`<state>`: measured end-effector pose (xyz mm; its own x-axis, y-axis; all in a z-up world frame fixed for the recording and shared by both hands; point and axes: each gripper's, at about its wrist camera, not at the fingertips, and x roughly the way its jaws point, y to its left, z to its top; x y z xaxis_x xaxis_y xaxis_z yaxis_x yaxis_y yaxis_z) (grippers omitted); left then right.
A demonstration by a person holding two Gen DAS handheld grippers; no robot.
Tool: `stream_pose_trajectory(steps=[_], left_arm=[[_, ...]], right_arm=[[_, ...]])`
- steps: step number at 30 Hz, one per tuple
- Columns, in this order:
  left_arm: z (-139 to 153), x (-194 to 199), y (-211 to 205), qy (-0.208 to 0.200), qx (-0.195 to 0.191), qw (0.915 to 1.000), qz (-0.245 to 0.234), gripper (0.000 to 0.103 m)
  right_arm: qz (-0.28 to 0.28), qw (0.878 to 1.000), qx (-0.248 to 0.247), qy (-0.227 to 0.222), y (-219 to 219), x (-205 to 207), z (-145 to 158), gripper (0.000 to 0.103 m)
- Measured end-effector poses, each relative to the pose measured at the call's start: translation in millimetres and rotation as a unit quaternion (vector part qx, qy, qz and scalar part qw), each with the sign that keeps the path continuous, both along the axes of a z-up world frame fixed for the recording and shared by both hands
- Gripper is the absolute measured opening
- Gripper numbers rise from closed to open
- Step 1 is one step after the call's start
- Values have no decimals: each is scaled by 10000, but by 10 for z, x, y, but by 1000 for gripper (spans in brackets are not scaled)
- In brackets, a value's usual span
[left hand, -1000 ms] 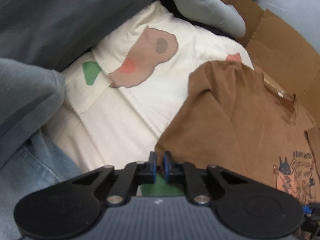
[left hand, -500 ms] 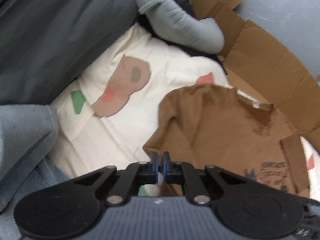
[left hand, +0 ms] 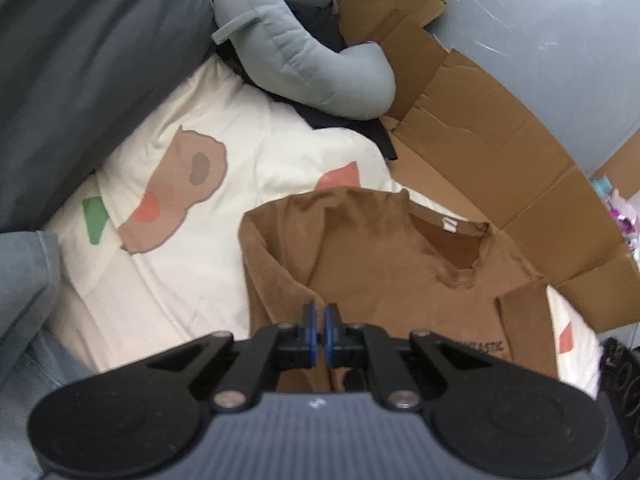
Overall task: Fold clothes
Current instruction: 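Pinch the edge of the folded sleeve with the right tool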
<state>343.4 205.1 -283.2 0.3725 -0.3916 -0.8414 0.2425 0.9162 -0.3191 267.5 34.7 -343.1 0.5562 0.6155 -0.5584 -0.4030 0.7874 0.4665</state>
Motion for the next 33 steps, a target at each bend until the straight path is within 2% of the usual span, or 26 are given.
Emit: stream_pose_trajectory(steps=[7,12,15,17,19,21,24,25,27,30,33], left_arm=[[-15,119,-71,213,-233,9995,97,4],[-34,132,-102,325,-345,9988,83,4],[-27,139,-101,368,-451,9983,89,4],[-11,144,-103,365,-513,9980,75,4],[15,147,-113,317,-571,9979,4,5],[55,155,-109,202,-667,9975,-84,6],[129,218,-86,-87,-522,9986,-73,18],[140,250,-86,-164,-415,9990,-71,25],[127,339,-67,-234,-272,9993,-78,35],[72,499,-31,-316,-5,9995,-68,36],[-35,672,-9,-411,173,9990,-88,43]], right_arm=[[-49,9996,35,-280,106,33,-17,52],[-78,9981,-387,-463,234,73,-52,51],[-81,9977,-472,-486,278,139,-92,40],[-23,9949,-791,-629,352,158,-113,13],[-11,9941,-861,-658,368,181,-129,4],[-33,9941,-842,-687,357,194,-131,3],[-42,9954,-728,-625,331,218,-136,2],[-42,9957,-693,-608,322,225,-139,2],[-48,9962,-641,-580,305,230,-141,2],[-104,9969,-573,-527,263,241,-148,2],[-193,9975,-507,-459,206,257,-161,2]])
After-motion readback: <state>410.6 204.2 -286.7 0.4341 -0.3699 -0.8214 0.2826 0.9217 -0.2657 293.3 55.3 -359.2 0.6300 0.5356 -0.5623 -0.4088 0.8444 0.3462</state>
